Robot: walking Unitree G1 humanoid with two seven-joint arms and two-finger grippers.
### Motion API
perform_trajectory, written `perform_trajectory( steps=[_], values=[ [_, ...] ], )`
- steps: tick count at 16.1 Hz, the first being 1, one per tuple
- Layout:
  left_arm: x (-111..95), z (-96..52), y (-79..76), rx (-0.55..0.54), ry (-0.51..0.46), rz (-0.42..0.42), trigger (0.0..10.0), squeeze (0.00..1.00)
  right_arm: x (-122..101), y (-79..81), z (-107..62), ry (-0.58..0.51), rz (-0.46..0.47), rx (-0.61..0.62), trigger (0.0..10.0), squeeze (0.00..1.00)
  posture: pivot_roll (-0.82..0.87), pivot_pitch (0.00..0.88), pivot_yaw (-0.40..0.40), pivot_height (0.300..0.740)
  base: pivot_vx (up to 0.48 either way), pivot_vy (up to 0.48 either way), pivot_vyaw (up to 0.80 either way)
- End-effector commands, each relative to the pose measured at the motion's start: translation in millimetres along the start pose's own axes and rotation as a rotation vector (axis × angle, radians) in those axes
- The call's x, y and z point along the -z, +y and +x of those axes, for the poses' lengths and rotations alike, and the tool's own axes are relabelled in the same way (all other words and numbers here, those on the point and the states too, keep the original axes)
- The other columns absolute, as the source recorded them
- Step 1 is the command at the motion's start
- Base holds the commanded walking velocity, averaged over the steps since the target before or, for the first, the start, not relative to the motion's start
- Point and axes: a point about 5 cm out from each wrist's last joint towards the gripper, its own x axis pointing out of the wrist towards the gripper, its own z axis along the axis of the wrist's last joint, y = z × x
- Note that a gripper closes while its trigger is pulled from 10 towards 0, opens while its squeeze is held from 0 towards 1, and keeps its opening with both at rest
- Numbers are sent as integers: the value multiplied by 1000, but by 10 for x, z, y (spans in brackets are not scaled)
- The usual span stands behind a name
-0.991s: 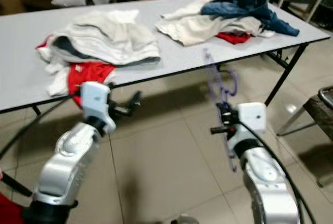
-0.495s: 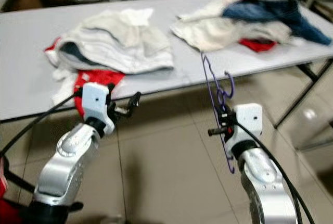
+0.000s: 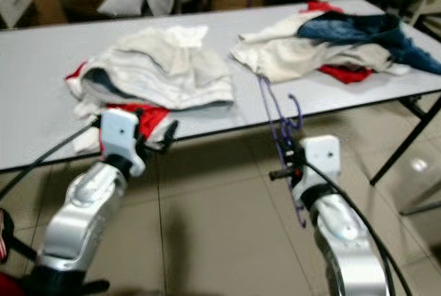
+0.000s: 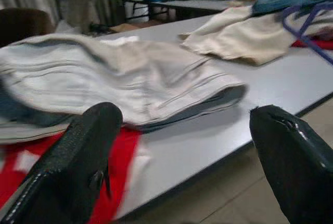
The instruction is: Hang hanger
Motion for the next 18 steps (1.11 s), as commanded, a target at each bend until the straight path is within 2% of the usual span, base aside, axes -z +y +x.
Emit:
perform_trajectory(
  steps=[1, 6, 9, 12, 15, 18],
  values=[
    [-27, 8, -30, 18, -13, 7, 10000, 0, -24, -37, -20, -11, -3, 13, 10000, 0, -9, 44, 18, 740, 285, 0, 0],
    [-9, 20, -59, 37, -7, 7, 10000, 0, -4, -31, -40, -3, 15, 20, 10000, 0, -12, 45, 25, 740, 288, 0, 0],
    [-2, 17, -73, 52, -3, 25, 10000, 0, 4, -34, -45, 0, 32, 20, 10000, 0, -11, 47, 25, 740, 300, 0, -788],
    [10, 18, -83, 67, 4, 72, 10000, 0, 0, -52, -48, -5, 15, 26, 10000, 0, -11, 47, 25, 740, 300, 0, 0],
    [60, 41, -94, 96, 32, 173, 10000, 0, 30, -110, -73, 7, 1, 23, 10000, 0, -11, 45, 25, 740, 304, 0, 0],
    [90, 51, -48, 94, 49, 236, 10000, 0, 32, -164, -82, 9, -9, 28, 10000, 0, -11, 44, 26, 740, 304, 0, 0]
  ],
)
